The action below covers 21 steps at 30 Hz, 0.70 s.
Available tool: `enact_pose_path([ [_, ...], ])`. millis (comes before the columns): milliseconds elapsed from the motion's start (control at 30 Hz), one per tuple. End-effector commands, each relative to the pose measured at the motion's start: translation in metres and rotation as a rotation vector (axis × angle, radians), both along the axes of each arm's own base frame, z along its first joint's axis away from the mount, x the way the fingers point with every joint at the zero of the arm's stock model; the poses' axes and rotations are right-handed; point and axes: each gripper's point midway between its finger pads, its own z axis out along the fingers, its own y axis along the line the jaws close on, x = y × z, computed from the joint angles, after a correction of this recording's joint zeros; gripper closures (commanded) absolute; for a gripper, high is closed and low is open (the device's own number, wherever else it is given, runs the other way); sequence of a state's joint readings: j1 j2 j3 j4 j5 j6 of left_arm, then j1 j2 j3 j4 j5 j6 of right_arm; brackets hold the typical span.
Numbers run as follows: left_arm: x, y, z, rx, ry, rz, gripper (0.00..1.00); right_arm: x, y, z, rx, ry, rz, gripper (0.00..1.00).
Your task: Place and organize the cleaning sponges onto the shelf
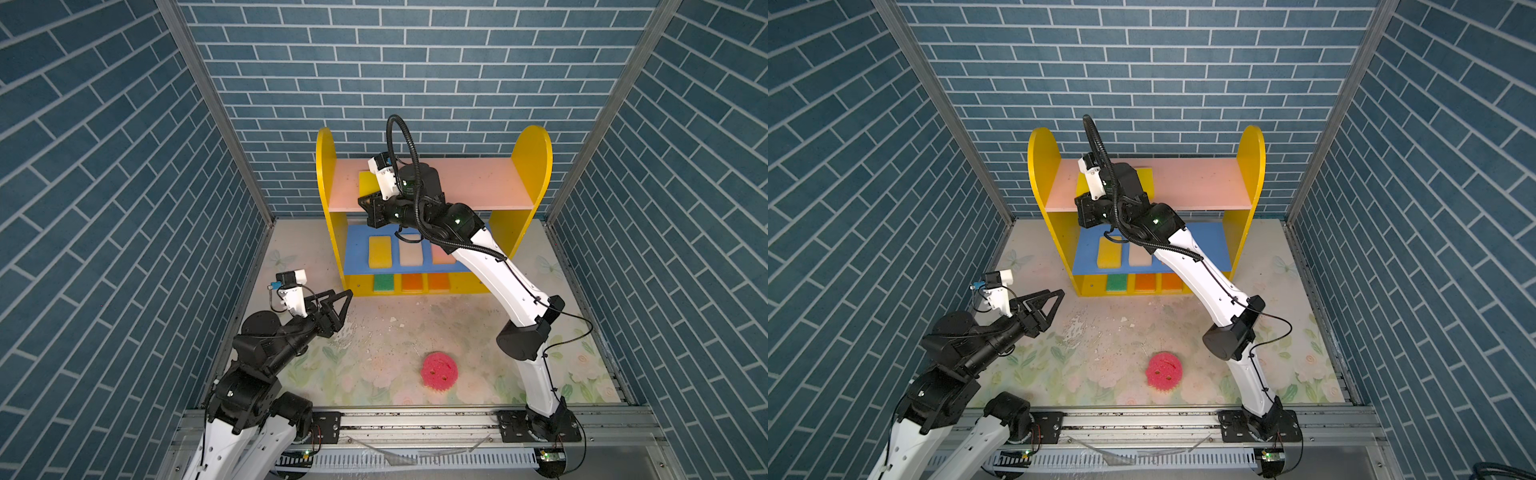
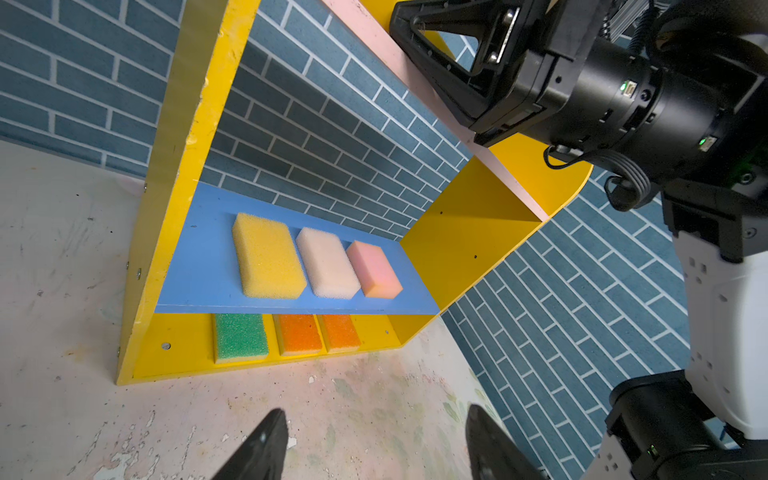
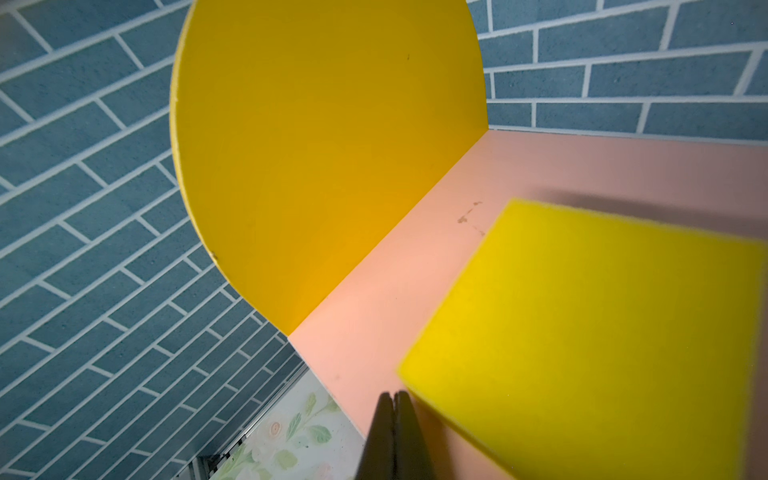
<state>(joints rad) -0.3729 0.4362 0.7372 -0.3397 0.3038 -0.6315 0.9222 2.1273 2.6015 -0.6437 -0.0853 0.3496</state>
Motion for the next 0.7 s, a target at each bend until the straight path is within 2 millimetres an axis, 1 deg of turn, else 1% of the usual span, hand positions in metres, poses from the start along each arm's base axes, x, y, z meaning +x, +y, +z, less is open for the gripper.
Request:
enact_pose_path([
  [0, -0.002, 0.001, -0.001, 0.012, -0.013, 0.003, 0.31, 0.006, 0.006, -0.018, -0.047, -0.005, -0.005, 1.0],
  [267, -0.003, 0.003, -0.003, 0.014, -0.008, 0.007, 0.31, 0.005, 0.004, -0.018, -0.045, -0.004, -0.005, 1.0],
  [433, -0.003, 0.003, -0.004, 0.016, -0.007, 0.008, 0.31, 0.012, 0.001, -0.02, -0.059, -0.019, -0.049, 1.0],
  [567, -0.004, 0.003, -0.004, 0.009, -0.009, 0.005, 0.3, 0.02, 0.003, -0.028, -0.073, -0.027, -0.073, 1.0],
  [667, -0.006, 0.004, -0.003, 0.014, -0.012, 0.01, 0.3, 0.02, 0.007, -0.029, -0.063, -0.021, -0.063, 1.0],
])
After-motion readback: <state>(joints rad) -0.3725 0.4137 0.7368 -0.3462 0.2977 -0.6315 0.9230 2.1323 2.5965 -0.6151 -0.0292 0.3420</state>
